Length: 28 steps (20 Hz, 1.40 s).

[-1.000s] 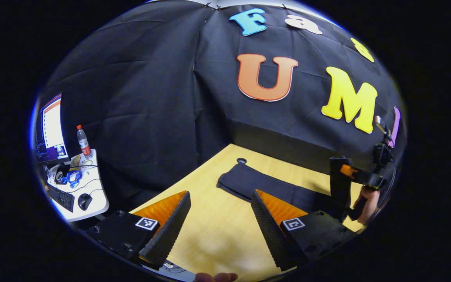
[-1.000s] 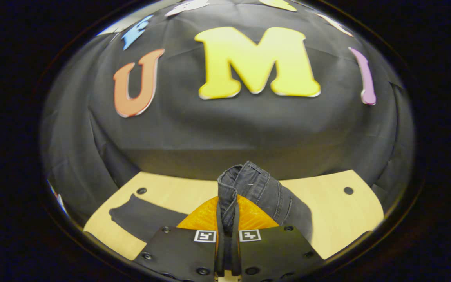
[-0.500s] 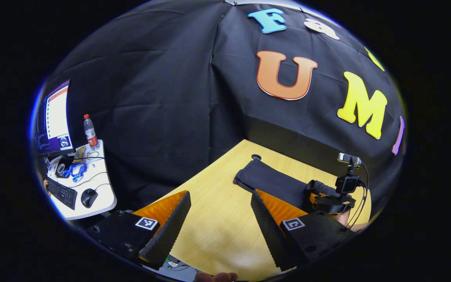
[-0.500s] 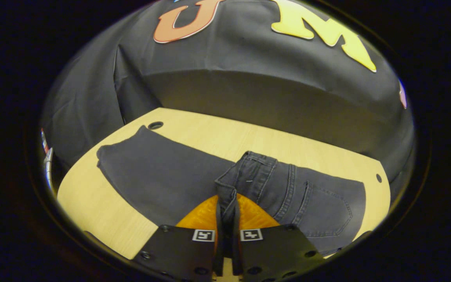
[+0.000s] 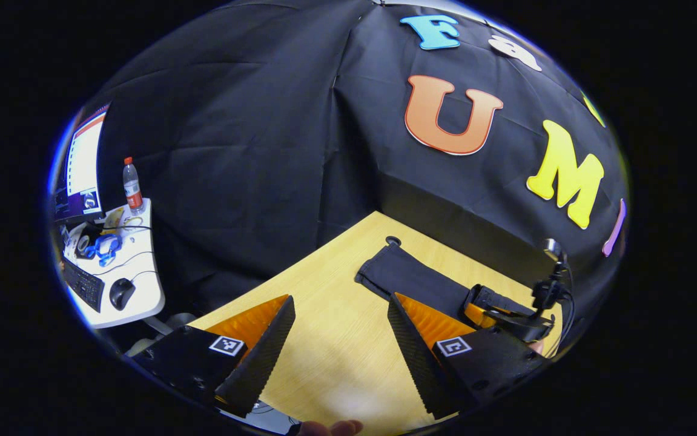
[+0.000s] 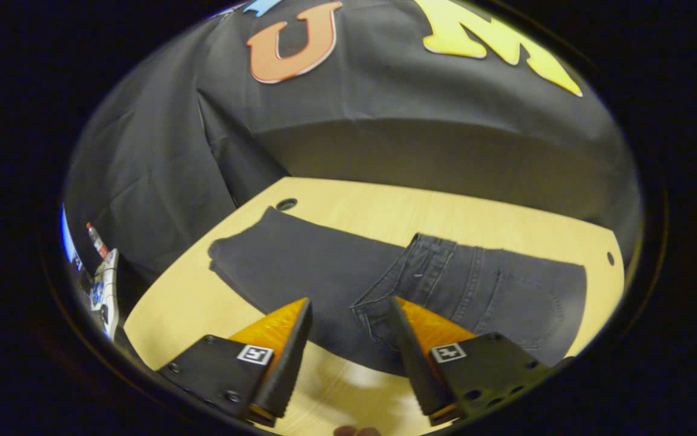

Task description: Grasp the waist and the cuffs of the jeans and fold them to make the two legs overlap; first hold the waist and fold one-third of the jeans toward the cuffs, then hold the cuffs and fold the remaining one-third in the same direction to finish folding.

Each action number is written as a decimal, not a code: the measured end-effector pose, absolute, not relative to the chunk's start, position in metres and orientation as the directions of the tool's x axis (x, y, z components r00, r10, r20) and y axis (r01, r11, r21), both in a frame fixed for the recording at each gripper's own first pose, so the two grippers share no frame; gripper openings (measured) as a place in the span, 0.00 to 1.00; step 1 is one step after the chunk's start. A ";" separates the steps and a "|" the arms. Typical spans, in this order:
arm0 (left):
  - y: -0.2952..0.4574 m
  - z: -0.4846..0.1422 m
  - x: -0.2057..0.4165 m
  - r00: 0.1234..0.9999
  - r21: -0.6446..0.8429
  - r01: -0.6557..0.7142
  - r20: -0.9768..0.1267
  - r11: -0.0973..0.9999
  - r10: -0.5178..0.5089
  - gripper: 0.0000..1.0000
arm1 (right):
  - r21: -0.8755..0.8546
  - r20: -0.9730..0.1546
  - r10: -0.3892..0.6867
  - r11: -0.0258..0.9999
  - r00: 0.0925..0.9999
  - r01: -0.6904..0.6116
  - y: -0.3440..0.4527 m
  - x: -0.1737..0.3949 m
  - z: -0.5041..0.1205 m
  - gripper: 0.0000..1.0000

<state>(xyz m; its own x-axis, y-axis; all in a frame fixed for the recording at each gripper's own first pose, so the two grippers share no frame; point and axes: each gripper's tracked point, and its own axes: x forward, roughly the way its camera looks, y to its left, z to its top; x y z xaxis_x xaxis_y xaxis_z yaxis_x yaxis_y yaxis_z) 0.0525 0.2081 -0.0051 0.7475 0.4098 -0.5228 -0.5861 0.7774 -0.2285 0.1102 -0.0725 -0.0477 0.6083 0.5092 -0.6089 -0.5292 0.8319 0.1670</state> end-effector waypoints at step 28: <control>0.246 -0.199 0.282 0.774 -0.759 -0.625 -0.633 0.185 0.020 0.99 | 0.070 -0.601 0.239 0.966 0.763 -0.248 -0.355 0.036 0.082 0.90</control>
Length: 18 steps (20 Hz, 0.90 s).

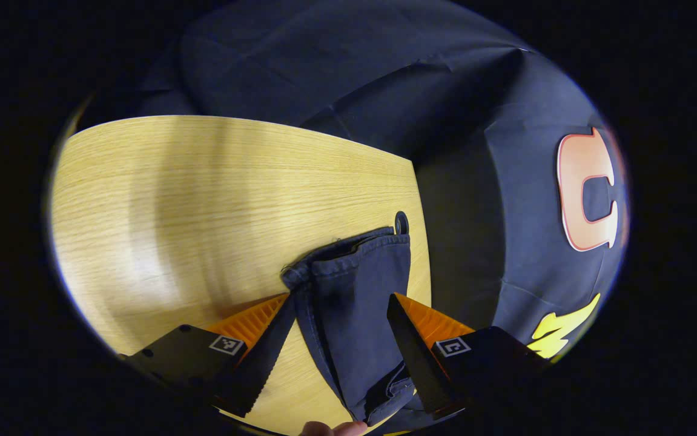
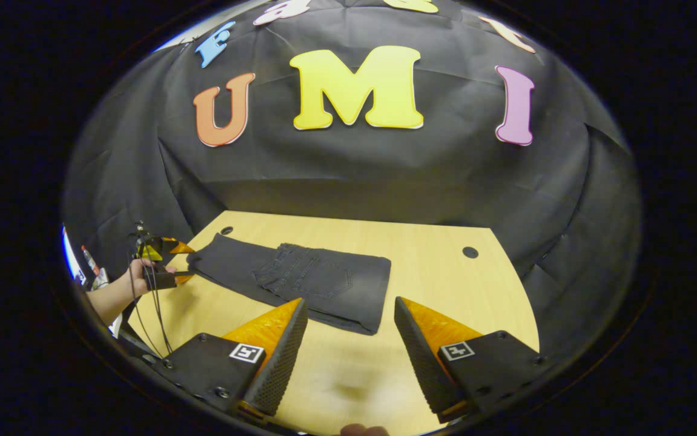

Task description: Grasp the waist and the cuffs of the jeans and fold them to make the two legs overlap; first hold the waist and fold one-third of the jeans toward the cuffs, then hold the cuffs and fold the remaining one-third in the same direction to finish folding.

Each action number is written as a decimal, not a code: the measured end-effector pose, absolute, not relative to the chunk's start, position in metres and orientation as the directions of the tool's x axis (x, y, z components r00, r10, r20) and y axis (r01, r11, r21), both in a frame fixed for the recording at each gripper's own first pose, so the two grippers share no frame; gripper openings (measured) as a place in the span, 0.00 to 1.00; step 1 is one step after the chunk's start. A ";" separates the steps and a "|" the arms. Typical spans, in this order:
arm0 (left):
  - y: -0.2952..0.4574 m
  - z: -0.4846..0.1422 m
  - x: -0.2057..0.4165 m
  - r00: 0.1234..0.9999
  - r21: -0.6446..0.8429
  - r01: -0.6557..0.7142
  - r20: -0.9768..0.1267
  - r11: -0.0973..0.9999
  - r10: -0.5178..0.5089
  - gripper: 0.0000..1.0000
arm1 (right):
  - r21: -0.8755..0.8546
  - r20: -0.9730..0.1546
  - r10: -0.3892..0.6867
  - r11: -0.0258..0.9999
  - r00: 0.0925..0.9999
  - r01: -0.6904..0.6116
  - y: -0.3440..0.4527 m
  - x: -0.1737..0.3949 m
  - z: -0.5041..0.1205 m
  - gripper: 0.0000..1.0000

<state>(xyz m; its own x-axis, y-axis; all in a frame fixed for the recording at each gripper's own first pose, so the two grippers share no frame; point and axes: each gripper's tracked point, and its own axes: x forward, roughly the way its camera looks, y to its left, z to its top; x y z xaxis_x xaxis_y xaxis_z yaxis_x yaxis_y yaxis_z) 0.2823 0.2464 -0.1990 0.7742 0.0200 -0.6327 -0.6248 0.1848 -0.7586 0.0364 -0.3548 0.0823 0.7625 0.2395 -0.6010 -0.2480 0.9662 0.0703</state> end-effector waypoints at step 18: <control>0.244 -0.212 0.325 0.826 -0.818 -0.561 -0.563 0.124 0.027 0.12 | 0.046 -0.633 0.173 0.981 0.754 -0.186 -0.382 0.016 0.070 0.89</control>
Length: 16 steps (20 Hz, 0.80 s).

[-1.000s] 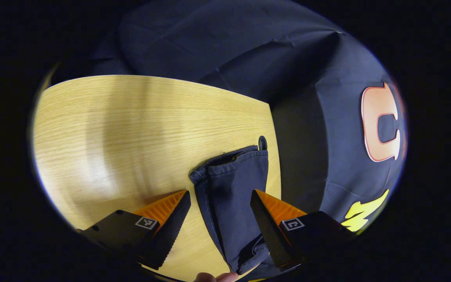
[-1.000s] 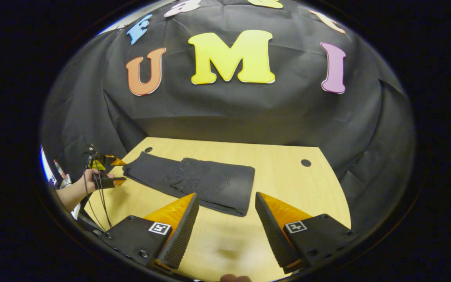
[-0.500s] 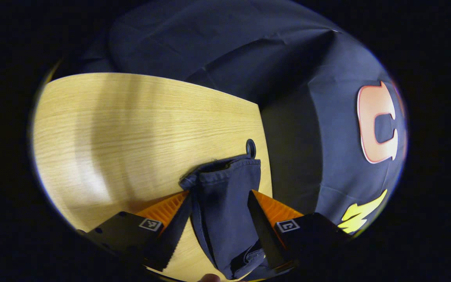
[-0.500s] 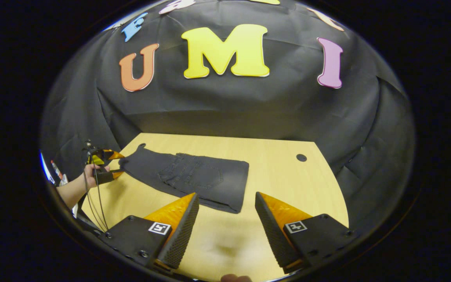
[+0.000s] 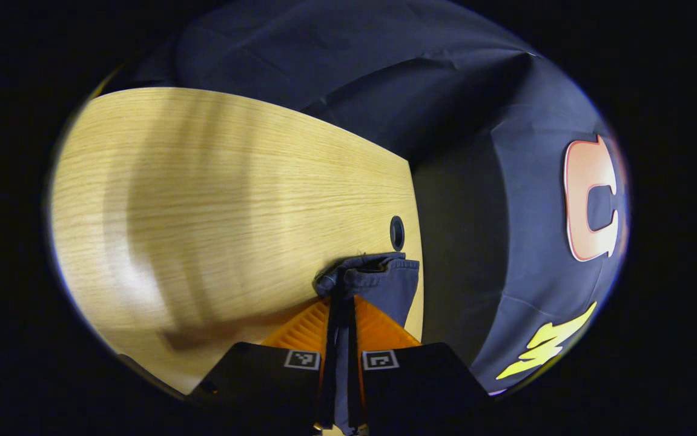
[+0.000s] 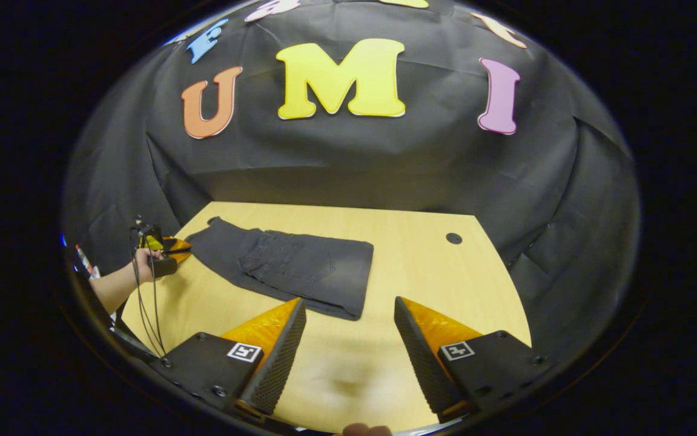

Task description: Grasp the waist and the cuffs of the jeans and fold them to make the two legs overlap; first hold the waist and fold one-third of the jeans toward the cuffs, then hold the cuffs and fold the remaining one-third in the same direction to finish folding.

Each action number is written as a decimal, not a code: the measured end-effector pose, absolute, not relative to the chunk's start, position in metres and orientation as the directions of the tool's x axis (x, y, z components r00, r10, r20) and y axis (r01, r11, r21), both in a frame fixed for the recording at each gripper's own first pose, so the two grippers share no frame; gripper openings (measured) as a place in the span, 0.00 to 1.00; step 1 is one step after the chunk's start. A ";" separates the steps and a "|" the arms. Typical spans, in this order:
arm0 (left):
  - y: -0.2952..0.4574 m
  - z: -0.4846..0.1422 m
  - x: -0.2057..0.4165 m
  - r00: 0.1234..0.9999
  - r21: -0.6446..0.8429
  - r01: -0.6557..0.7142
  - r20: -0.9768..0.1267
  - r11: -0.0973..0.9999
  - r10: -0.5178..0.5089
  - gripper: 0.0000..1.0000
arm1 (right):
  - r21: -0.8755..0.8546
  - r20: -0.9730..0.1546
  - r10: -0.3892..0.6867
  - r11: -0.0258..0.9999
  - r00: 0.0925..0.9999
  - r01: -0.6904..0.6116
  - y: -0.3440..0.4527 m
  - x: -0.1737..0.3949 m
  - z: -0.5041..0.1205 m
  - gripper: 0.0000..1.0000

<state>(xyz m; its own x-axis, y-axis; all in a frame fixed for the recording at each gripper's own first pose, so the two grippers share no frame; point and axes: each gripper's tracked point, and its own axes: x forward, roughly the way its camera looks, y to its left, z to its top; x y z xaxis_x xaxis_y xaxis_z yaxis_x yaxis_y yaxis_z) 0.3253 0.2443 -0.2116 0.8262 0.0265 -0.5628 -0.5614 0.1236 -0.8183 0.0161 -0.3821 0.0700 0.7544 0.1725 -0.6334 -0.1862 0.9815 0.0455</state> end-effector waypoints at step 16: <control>0.091 -0.001 0.329 0.946 -0.875 -0.166 -0.271 0.455 -0.177 0.03 | 0.115 -0.543 0.154 0.987 0.826 -0.108 -0.424 -0.038 0.095 0.92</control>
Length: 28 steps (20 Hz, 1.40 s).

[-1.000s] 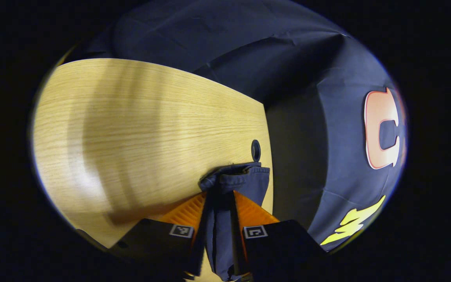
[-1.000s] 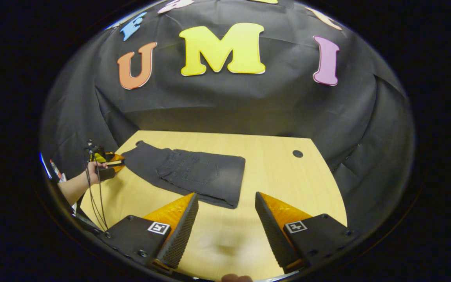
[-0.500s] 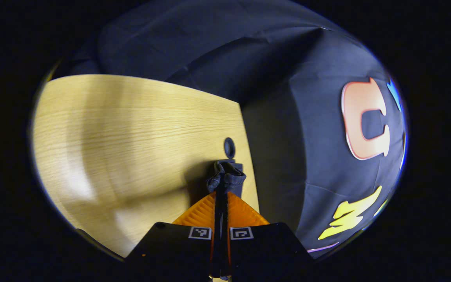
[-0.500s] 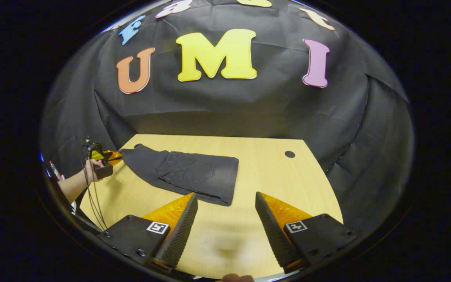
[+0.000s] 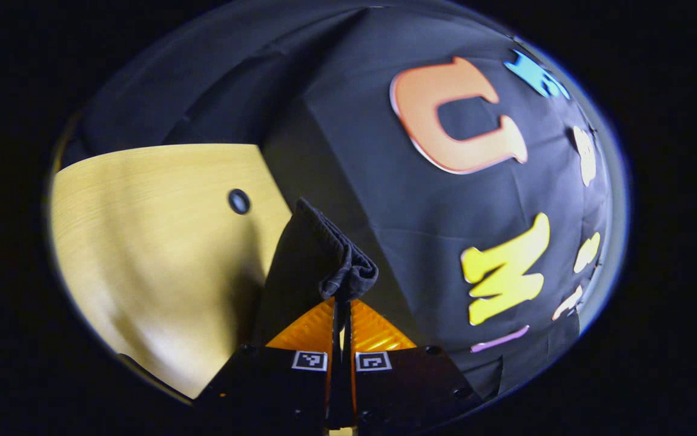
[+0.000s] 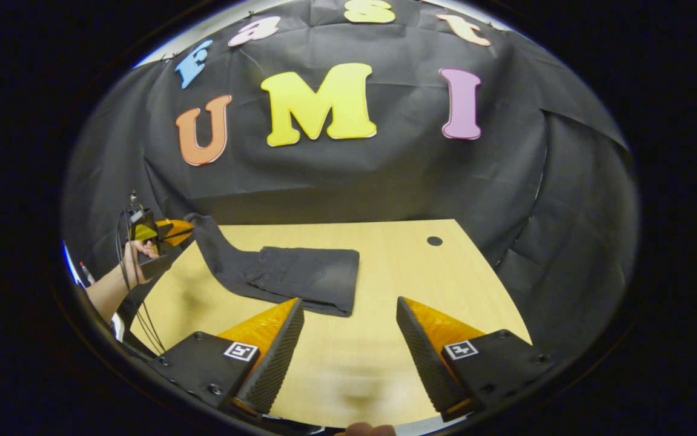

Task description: Grasp the waist and the cuffs of the jeans and fold them to make the two legs overlap; first hold the waist and fold one-third of the jeans toward the cuffs, then hold the cuffs and fold the remaining one-third in the same direction to finish folding.

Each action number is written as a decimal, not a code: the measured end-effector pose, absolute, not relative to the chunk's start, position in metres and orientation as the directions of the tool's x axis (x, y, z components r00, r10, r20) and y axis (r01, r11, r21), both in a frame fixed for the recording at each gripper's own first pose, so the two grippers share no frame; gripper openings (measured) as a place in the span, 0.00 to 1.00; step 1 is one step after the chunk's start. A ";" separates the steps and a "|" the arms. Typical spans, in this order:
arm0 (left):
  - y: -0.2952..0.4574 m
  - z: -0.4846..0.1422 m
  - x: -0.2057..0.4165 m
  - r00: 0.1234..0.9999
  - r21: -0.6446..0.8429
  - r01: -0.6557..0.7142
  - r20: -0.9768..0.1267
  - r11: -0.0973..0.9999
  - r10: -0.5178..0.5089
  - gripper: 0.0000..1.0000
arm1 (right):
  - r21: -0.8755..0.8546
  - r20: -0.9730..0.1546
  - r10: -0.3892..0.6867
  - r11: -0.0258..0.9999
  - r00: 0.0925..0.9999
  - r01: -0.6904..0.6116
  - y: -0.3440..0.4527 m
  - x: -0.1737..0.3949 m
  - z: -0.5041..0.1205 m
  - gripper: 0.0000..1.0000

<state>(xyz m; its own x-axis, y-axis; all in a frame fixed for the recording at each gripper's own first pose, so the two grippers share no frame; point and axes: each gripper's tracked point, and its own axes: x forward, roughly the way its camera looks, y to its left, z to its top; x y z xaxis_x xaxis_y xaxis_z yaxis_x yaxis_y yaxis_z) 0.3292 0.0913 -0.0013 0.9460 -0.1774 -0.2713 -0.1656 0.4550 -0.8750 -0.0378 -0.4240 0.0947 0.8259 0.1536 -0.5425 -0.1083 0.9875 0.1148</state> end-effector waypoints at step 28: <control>-0.238 -0.123 0.289 0.704 -0.591 -0.028 -0.585 0.806 -0.404 0.31 | 0.099 -0.562 -0.053 0.987 0.826 0.130 -0.552 -0.084 0.083 0.96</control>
